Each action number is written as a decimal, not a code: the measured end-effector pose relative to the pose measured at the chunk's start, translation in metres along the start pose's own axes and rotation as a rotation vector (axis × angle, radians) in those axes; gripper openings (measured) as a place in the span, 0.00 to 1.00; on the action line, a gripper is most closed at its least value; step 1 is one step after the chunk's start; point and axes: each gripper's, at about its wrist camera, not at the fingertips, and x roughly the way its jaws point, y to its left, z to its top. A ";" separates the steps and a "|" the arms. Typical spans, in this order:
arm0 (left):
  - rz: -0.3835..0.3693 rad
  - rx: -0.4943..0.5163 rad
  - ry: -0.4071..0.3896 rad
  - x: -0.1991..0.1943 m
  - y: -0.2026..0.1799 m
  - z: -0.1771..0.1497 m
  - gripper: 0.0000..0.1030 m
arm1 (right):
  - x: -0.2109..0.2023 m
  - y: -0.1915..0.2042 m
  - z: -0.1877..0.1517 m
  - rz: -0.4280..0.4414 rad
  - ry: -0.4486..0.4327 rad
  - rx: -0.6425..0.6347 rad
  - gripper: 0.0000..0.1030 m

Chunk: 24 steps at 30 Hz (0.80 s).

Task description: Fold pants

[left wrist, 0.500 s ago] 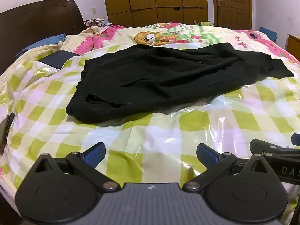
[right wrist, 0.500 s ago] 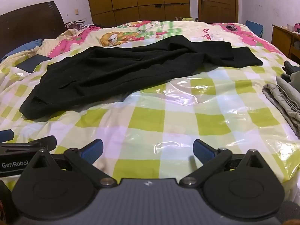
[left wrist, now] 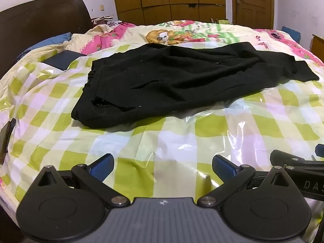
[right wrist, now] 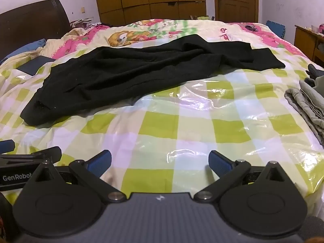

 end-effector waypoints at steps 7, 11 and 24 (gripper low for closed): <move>0.004 0.002 -0.001 0.000 0.000 0.000 1.00 | 0.001 0.000 0.000 0.003 0.000 0.002 0.99; 0.003 -0.006 0.005 -0.001 0.000 0.000 1.00 | 0.001 0.000 0.000 0.005 0.001 0.003 0.99; 0.009 -0.004 0.011 0.000 0.000 0.000 1.00 | 0.001 0.000 -0.001 0.011 0.008 0.000 0.99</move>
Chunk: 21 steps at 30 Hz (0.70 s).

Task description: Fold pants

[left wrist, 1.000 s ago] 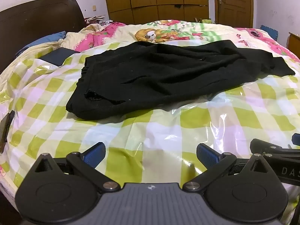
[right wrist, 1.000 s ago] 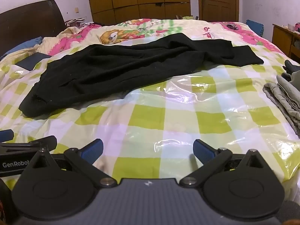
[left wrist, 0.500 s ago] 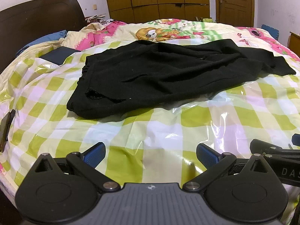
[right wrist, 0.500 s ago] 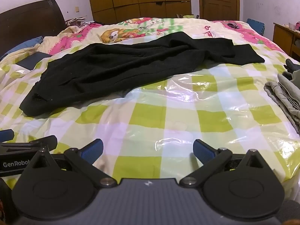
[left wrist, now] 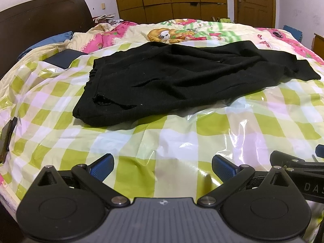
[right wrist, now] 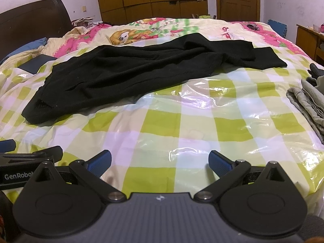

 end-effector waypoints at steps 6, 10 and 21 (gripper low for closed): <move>-0.002 0.001 0.005 0.000 0.000 0.000 1.00 | 0.001 0.001 -0.001 -0.001 0.003 -0.001 0.99; 0.000 0.003 0.003 0.000 0.000 0.000 1.00 | 0.001 0.001 -0.001 0.002 0.004 0.001 0.99; 0.000 0.003 0.007 0.000 -0.001 0.000 1.00 | 0.001 0.001 -0.001 0.003 0.010 0.003 0.99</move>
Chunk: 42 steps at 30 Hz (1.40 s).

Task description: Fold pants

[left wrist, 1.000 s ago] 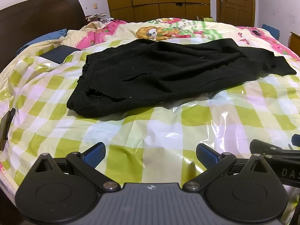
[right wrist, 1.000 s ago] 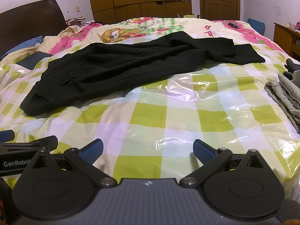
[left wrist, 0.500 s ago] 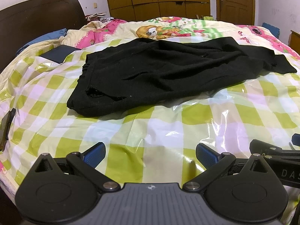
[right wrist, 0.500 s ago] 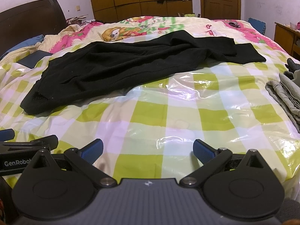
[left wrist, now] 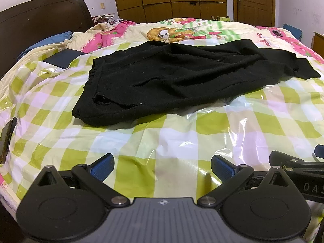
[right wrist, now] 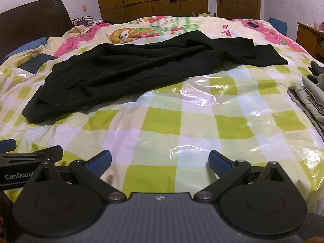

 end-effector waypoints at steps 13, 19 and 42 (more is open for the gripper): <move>0.001 0.002 0.003 0.000 0.000 0.000 1.00 | 0.000 0.000 0.000 0.000 0.001 0.001 0.99; 0.000 0.005 0.004 0.001 0.000 0.000 1.00 | 0.001 0.000 -0.001 -0.001 0.003 0.001 0.99; -0.006 0.014 0.007 0.002 -0.004 0.000 1.00 | 0.004 0.000 -0.003 -0.009 0.014 -0.001 0.99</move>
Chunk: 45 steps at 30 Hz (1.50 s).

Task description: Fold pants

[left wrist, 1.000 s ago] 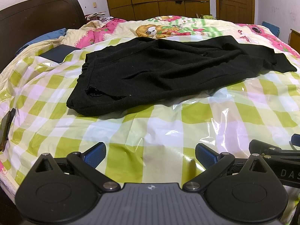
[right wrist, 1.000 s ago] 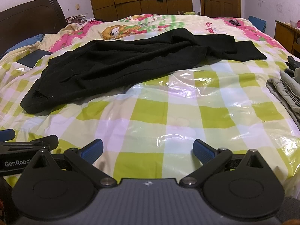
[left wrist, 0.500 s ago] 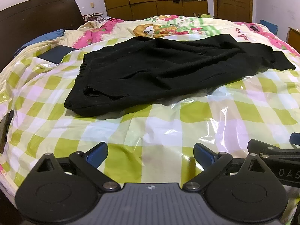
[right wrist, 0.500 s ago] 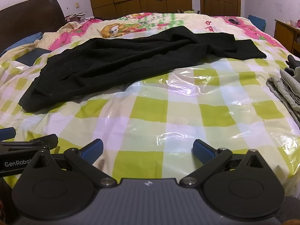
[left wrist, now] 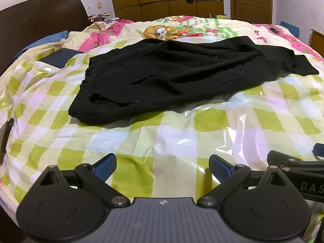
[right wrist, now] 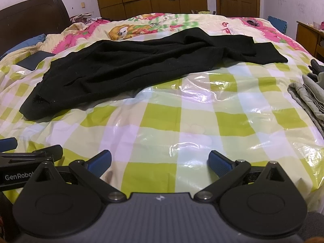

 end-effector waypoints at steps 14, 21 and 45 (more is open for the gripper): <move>0.000 0.002 -0.002 0.001 0.000 -0.001 1.00 | 0.000 0.000 0.000 0.000 0.001 0.000 0.99; 0.000 0.000 -0.003 0.001 0.000 -0.001 1.00 | 0.000 0.000 0.000 0.000 0.001 0.000 0.99; 0.046 -0.067 -0.099 0.022 0.074 0.033 1.00 | 0.022 0.059 0.055 0.092 -0.066 -0.257 0.98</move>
